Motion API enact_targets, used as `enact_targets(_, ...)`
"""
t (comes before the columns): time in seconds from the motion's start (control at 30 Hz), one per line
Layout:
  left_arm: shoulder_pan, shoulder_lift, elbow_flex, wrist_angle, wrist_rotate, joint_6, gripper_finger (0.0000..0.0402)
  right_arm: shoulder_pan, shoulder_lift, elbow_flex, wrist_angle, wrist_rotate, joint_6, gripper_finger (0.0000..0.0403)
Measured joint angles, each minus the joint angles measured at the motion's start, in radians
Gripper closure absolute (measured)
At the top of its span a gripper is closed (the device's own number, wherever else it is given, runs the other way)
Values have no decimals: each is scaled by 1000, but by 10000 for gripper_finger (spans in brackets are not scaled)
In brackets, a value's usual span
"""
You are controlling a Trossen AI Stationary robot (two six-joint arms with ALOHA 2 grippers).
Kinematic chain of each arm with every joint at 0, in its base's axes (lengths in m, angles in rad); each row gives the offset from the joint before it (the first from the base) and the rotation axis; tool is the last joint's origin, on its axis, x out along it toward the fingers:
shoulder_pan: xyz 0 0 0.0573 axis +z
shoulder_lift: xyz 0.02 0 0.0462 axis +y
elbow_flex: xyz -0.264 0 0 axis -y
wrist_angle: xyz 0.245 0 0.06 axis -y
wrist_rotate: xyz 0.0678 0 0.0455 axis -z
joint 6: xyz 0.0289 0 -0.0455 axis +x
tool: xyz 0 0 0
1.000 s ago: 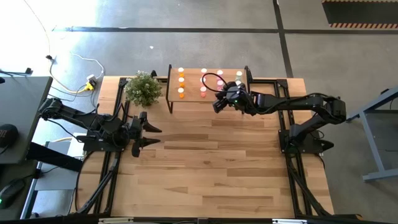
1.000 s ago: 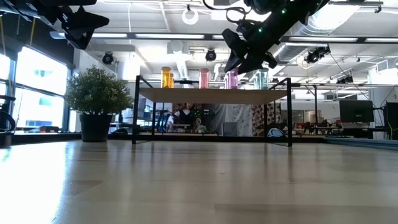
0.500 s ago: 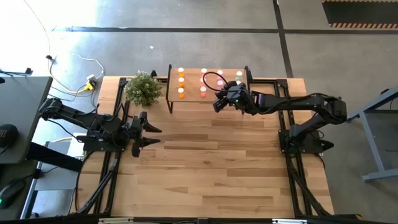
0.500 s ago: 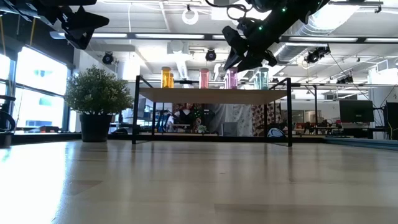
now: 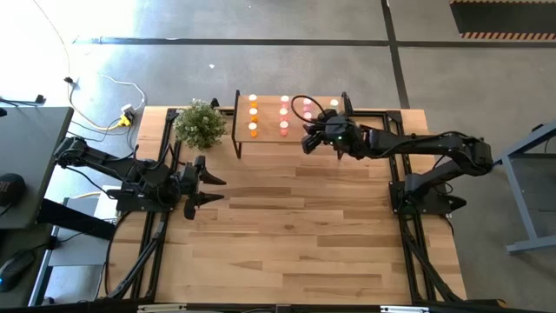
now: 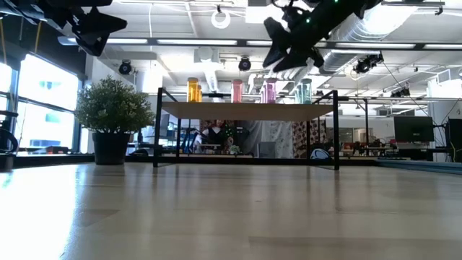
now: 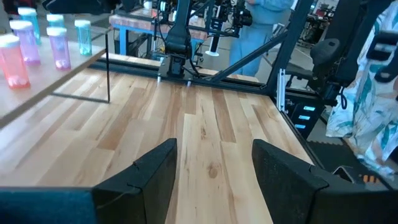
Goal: Pick and place medicine bottles onto shelf by color
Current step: Return to Home Position
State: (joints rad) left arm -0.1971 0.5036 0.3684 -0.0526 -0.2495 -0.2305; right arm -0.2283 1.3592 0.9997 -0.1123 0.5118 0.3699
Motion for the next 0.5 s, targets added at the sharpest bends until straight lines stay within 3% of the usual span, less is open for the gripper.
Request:
enact_targets(0.33,0,-94,0,12,0,107,202,61,-180,0,1,-232,-209,235)
enact_targets(0.5,0,-157,-12,-57,-17,156,202,178,-240,0,-50,-243,-340,235)
